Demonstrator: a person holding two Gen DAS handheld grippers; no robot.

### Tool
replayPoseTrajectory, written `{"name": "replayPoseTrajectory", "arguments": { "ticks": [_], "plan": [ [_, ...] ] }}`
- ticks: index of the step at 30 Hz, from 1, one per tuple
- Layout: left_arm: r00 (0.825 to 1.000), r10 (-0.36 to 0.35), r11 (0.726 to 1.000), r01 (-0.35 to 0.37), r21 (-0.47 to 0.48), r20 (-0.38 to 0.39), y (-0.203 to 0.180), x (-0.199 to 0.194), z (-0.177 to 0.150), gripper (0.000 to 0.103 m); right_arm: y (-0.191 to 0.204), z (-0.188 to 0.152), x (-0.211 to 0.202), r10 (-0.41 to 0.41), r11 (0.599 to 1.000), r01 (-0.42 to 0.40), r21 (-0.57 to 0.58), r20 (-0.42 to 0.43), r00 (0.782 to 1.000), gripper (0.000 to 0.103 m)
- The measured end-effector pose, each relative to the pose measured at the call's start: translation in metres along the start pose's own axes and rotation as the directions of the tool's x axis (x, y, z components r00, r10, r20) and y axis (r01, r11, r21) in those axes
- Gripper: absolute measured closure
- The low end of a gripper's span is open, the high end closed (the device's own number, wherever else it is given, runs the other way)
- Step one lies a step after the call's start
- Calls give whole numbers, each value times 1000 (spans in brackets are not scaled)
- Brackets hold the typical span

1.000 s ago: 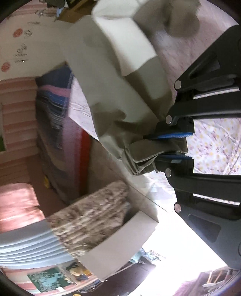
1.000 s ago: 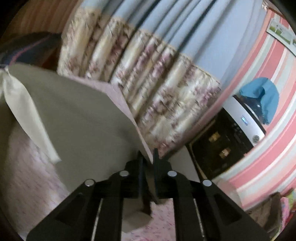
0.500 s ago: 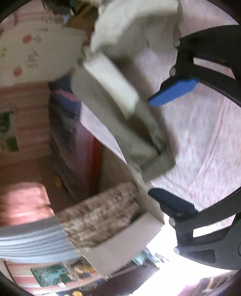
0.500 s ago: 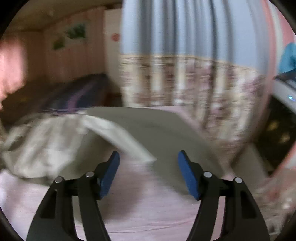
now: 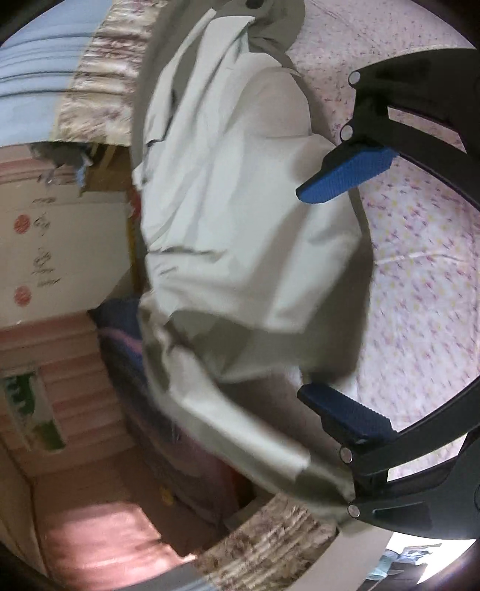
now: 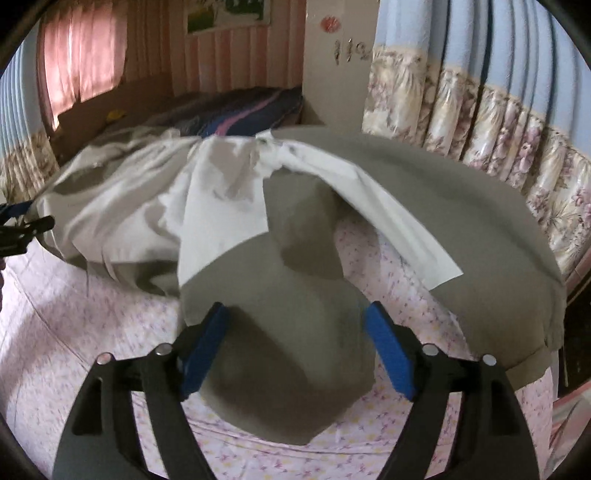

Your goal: Fold large clothes

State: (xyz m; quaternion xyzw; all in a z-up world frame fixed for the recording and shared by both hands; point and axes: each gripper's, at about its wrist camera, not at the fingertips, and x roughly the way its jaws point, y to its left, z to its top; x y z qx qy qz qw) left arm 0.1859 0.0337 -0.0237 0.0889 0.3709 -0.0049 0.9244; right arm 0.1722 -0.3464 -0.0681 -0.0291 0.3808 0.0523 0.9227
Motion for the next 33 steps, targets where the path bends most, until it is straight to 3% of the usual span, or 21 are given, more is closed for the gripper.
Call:
{"name": "replayPoseTrajectory", "arguments": {
  "ticks": [1, 4, 6, 7, 9, 12, 17, 21, 26, 29, 33],
  "plan": [
    [1000, -5, 1000, 5, 9, -12, -6, 6, -3, 10, -1, 0, 4, 8, 1000, -9, -6, -15, 1000, 24],
    [999, -28, 999, 30, 34, -38, -10, 25, -1, 36, -3, -2, 22, 81, 997, -81, 2, -69, 994, 27],
    [997, -32, 998, 35, 51, -65, -17, 37, -1, 68, -1, -2, 37, 178, 984, -175, 38, -98, 979, 57],
    [997, -33, 998, 37, 53, -70, -19, 42, -2, 75, -1, -1, 42, 187, 982, -182, 59, -99, 977, 61],
    [996, -48, 998, 51, 42, -75, -16, 42, 1, 91, -1, 2, 46, 216, 974, -209, 86, -82, 973, 88],
    [993, -105, 994, 105, 5, -49, -8, 31, 12, 96, -15, 16, 35, 363, 911, -354, 212, -6, 932, 96],
    [989, -130, 991, 131, -13, 71, 3, -7, 52, 99, -26, 56, -4, 448, 837, -485, 251, 192, 873, 98],
    [969, -155, 985, 167, -47, 192, 17, -50, 92, 100, -28, 86, -35, 506, 773, -586, 243, 320, 801, 98],
    [941, -230, 957, 265, -115, 248, 44, -108, 122, 102, -21, 98, -92, 501, 773, -608, 180, 416, 759, 98],
    [929, -247, 954, 283, -98, 276, 50, -143, 100, 102, -27, 80, -133, 484, 782, -606, 149, 467, 739, 98],
    [896, -279, 948, 314, -49, 345, 57, -208, 50, 102, -31, 42, -197, 430, 823, -557, 111, 519, 738, 99]
  ]
}}
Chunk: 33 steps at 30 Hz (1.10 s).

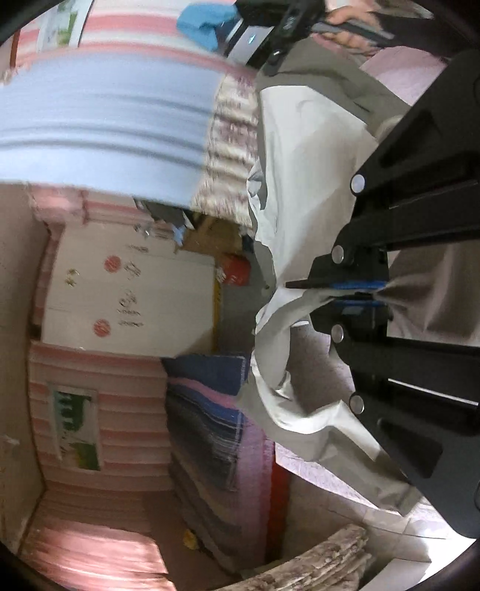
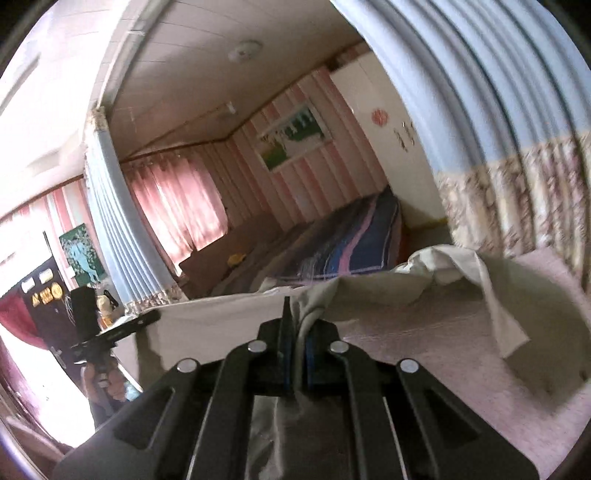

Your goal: Fold large clothes

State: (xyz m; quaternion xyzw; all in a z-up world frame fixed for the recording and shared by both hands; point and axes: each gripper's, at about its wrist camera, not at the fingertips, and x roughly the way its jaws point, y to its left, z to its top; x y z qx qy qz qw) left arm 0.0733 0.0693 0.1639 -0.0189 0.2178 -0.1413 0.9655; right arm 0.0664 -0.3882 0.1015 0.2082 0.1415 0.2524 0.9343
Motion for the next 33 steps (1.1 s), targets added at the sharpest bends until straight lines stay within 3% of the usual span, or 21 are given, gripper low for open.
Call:
{"name": "replayPoseTrajectory", "arguments": {
  "ticks": [3, 4, 6, 7, 8, 10, 11, 12, 14, 15, 17, 20, 22, 24, 29, 33],
  "plan": [
    [1000, 9, 999, -9, 33, 4, -3, -48, -26, 101, 14, -13, -41, -83, 995, 82, -64, -25, 996, 99],
    [999, 39, 999, -38, 31, -21, 0, -55, -40, 101, 14, -25, -47, -156, 984, 149, -98, -66, 986, 99],
    [987, 112, 993, -108, 42, -111, 5, -49, -67, 92, 1, -54, -40, -265, 962, 245, -117, -213, 940, 96],
    [975, 145, 989, -140, 41, -169, 10, -40, -84, 88, -9, -67, -35, -289, 957, 271, -105, -281, 915, 94],
    [948, 189, 982, -185, 40, -258, 19, -27, -110, 83, -25, -85, -30, -320, 947, 310, -87, -362, 876, 93],
    [896, 264, 963, -262, 53, -357, 31, -13, -146, 81, -46, -102, -32, -367, 925, 375, -67, -421, 830, 89],
    [880, 298, 954, -293, 71, -369, 36, -11, -154, 77, -53, -103, -34, -373, 920, 388, -55, -428, 823, 73],
    [861, 336, 940, -330, 84, -381, 41, -11, -162, 56, -61, -103, -40, -391, 909, 414, -38, -422, 818, 49],
    [847, 374, 924, -375, 74, -378, 52, -11, -168, 23, -70, -96, -49, -492, 861, 503, -73, -366, 790, 37],
    [844, 395, 915, -396, 74, -364, 56, -11, -168, 16, -76, -94, -46, -531, 840, 535, -94, -349, 772, 37],
    [825, 437, 895, -440, 78, -358, 63, -4, -166, 15, -80, -89, -44, -586, 806, 578, -128, -315, 747, 37],
    [793, 500, 855, -516, 52, -348, 87, 12, -156, 6, -68, -79, -38, -641, 768, 615, -181, -219, 736, 34],
    [784, 509, 840, -543, 3, -355, 108, 19, -151, 5, -67, -67, -23, -685, 725, 651, -227, -135, 716, 31],
    [776, 519, 820, -571, -49, -359, 128, 32, -146, 4, -63, -55, -6, -687, 716, 652, -247, -85, 722, 21],
    [724, 556, 740, -655, -154, -408, 183, 79, -140, 3, -65, -44, 40, -666, 730, 629, -268, -73, 742, 18],
    [702, 539, 686, -687, -242, -465, 216, 112, -147, 6, -67, -44, 66, -655, 740, 609, -284, -99, 749, 18]
  ]
}}
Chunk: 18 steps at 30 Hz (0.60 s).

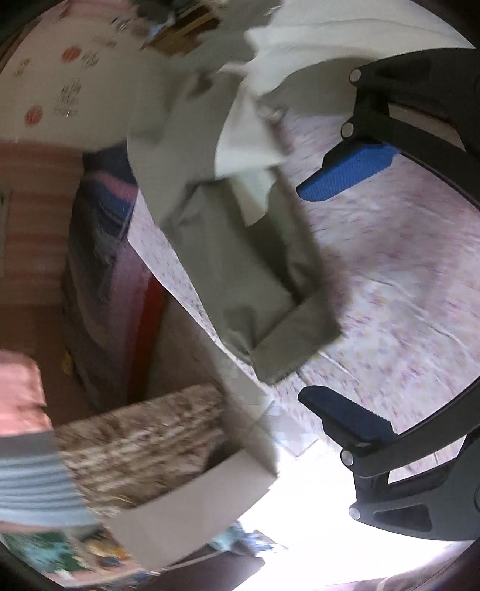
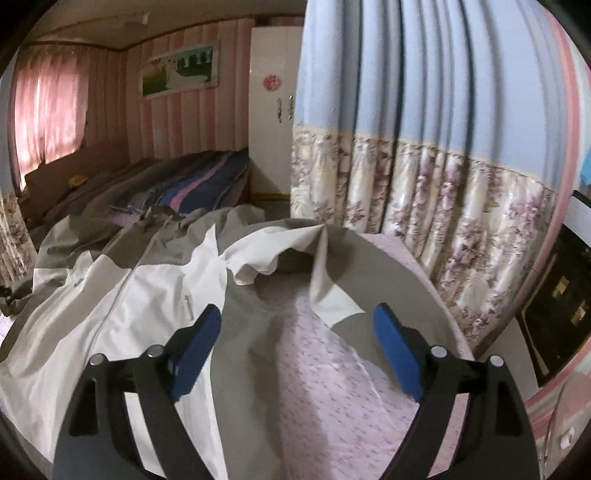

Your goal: Fold large clothes

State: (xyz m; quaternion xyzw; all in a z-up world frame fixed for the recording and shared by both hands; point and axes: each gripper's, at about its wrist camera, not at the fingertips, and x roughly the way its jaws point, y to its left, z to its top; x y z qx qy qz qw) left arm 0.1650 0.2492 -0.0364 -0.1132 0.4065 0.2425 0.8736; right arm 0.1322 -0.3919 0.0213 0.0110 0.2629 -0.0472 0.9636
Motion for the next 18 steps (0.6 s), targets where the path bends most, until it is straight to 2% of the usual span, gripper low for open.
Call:
{"name": "replayPoseTrajectory", "arguments": {
  "ticks": [1, 2, 4, 5, 6, 8, 9, 12, 16, 18],
  "plan": [
    [1000, -5, 1000, 4, -14, -13, -1, 10, 4, 8, 3, 0, 6, 5, 1000, -5, -3, -3, 1000, 18],
    [999, 23, 1000, -23, -15, -23, -5, 22, 9, 9, 7, 2, 12, 16, 1000, -16, -5, -4, 1000, 18],
    [997, 72, 997, -72, 13, -5, -11, 34, 15, 26, 11, 5, 19, 32, 1000, -32, 1, -2, 1000, 18],
    [996, 94, 995, -94, 39, 10, -14, 40, 19, 56, 12, 6, 21, 39, 999, -39, 6, 0, 999, 18],
    [995, 100, 994, -101, 50, 18, -14, 43, 22, 101, 14, 7, 24, 50, 999, -50, 13, 4, 999, 18],
    [999, 42, 998, -42, 44, 5, -9, 44, 27, 100, 18, 10, 29, 66, 998, -66, 20, 9, 998, 18],
    [999, 43, 998, -43, 51, 10, -6, 41, 31, 101, 22, 12, 32, 73, 997, -73, 17, 12, 997, 18],
    [991, 115, 989, -121, 88, 74, 9, 22, 41, 102, 30, 15, 38, 82, 997, -82, 1, 17, 996, 18],
    [992, 118, 992, -120, 33, 47, 49, 8, 50, 103, 38, 16, 48, 104, 995, -104, -4, 12, 994, 18],
    [978, 195, 980, -198, 36, 69, 63, 2, 49, 103, 41, 16, 53, 121, 993, -121, 0, -4, 993, 18]
  ]
}}
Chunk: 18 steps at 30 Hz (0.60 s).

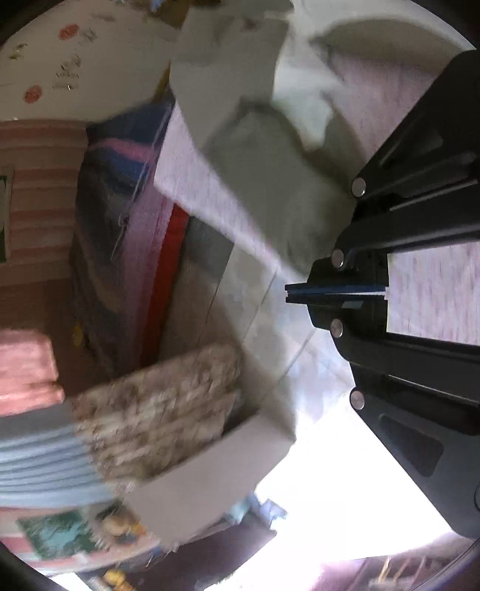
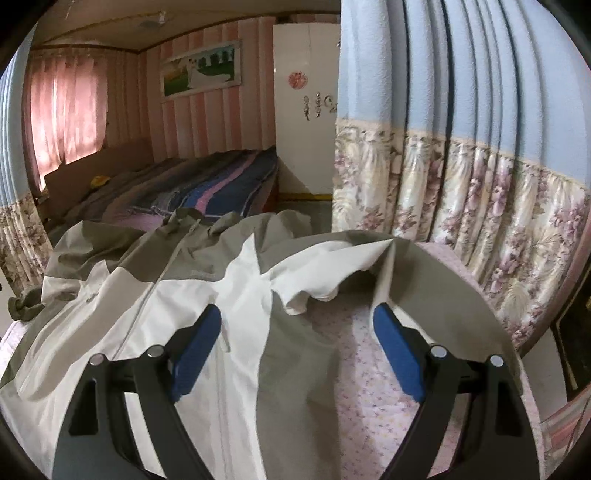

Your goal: Fold large clothes

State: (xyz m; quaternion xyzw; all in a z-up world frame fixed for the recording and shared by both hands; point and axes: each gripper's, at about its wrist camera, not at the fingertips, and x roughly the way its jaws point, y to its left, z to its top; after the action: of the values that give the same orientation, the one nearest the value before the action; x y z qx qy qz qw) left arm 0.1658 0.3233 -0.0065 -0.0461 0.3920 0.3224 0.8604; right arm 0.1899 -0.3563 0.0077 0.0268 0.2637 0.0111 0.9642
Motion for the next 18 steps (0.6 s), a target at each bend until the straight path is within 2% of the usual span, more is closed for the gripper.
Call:
{"name": "replayPoseTrajectory", "arguments": {
  "ticks": [1, 4, 5, 6, 7, 8, 10, 11, 12, 13, 15, 18],
  "plan": [
    [1000, 3, 1000, -3, -17, -5, 8, 2, 1, 103, 1, -1, 2, 9, 1000, -9, 3, -3, 1000, 18],
    [990, -118, 989, 110, -103, -72, 24, 9, -4, 102, 7, -2, 9, 28, 1000, -28, 4, -15, 1000, 18],
    [987, -144, 984, 135, -115, -73, 20, 8, -10, 74, 8, -3, 10, 32, 999, -32, 5, -15, 999, 18],
    [987, -142, 985, 133, -108, -74, 13, 8, -13, 24, 10, -4, 12, 38, 999, -38, 7, -18, 999, 18],
    [990, -126, 988, 120, -99, -63, 5, 8, -17, 7, 11, -5, 14, 41, 999, -41, 10, -23, 999, 18],
    [994, -108, 990, 105, -94, -35, -5, 5, -21, 5, 12, -6, 15, 44, 999, -43, 14, -25, 999, 18],
    [991, -125, 991, 122, -60, -40, -27, 7, -26, 5, 15, -9, 15, 56, 998, -55, 22, -30, 998, 18],
    [988, -146, 988, 143, -50, -51, -38, 12, -27, 10, 16, -10, 15, 59, 998, -58, 23, -33, 998, 18],
    [985, -154, 988, 151, -38, -78, -51, 21, -27, 27, 18, -12, 15, 61, 998, -60, 21, -37, 997, 18],
    [982, -160, 987, 157, -30, -103, -58, 26, -28, 39, 19, -13, 14, 60, 998, -59, 16, -39, 997, 18],
    [985, -112, 994, 111, -14, -129, -69, 45, -30, 78, 22, -15, 11, 54, 999, -54, 0, -33, 998, 18],
    [985, -134, 991, 131, -34, -113, -60, 45, -22, 84, 26, -16, 0, 8, 998, -8, -58, 0, 1000, 18]
  ]
}}
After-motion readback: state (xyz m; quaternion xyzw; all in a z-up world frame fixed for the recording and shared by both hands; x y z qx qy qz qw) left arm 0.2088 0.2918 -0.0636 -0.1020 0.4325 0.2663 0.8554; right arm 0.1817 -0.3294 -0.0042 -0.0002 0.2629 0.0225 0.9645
